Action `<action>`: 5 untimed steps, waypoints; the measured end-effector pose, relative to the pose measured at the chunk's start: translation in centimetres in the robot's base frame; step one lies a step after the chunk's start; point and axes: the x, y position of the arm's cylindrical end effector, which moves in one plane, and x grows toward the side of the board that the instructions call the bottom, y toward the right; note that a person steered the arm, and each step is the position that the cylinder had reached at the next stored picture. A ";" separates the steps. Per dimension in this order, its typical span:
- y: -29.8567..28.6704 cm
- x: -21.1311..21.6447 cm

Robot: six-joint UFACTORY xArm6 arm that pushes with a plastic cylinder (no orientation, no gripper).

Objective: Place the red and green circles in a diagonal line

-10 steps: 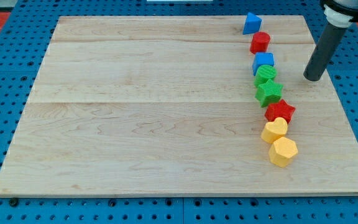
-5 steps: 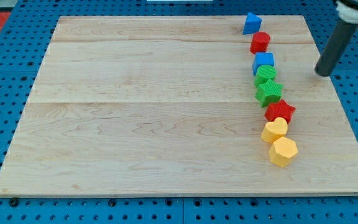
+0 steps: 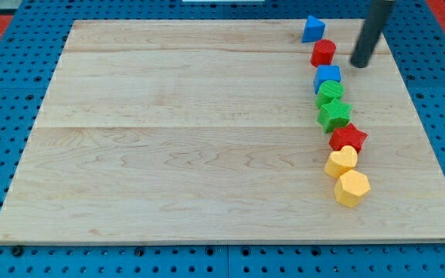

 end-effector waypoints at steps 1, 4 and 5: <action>-2.3 -1.2; -3.4 8.7; -8.0 7.5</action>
